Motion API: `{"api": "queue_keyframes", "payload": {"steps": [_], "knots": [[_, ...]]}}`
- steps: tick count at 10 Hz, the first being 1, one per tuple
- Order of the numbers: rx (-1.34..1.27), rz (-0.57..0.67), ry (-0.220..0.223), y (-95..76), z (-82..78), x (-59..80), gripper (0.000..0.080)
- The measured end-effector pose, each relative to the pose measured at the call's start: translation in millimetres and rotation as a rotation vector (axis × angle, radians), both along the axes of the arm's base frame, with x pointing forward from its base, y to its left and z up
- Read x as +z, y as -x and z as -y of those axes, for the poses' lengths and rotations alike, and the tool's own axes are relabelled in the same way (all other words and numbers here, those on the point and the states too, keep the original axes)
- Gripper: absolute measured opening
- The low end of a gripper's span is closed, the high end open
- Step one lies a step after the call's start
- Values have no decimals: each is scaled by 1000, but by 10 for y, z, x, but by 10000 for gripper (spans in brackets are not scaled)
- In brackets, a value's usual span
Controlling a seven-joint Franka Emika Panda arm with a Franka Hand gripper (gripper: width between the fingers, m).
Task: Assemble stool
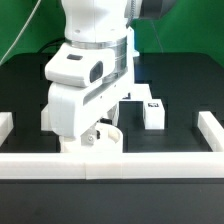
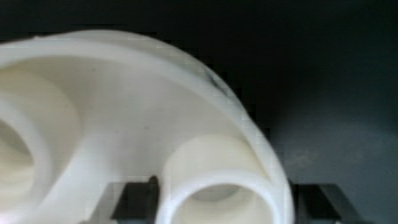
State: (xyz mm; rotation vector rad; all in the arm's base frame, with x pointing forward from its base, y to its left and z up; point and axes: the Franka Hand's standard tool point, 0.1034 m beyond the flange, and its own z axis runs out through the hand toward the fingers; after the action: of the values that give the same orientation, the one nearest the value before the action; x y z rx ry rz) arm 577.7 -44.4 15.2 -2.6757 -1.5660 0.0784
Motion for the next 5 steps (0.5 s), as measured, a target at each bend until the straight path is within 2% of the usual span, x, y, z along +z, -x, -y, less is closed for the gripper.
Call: {"api": "queue_keyframes", "payload": {"steps": [2,5], "knots": [[-7,0,1,-3,-41,0,324],[33,0,-10,-21,-498,2,324]]}}
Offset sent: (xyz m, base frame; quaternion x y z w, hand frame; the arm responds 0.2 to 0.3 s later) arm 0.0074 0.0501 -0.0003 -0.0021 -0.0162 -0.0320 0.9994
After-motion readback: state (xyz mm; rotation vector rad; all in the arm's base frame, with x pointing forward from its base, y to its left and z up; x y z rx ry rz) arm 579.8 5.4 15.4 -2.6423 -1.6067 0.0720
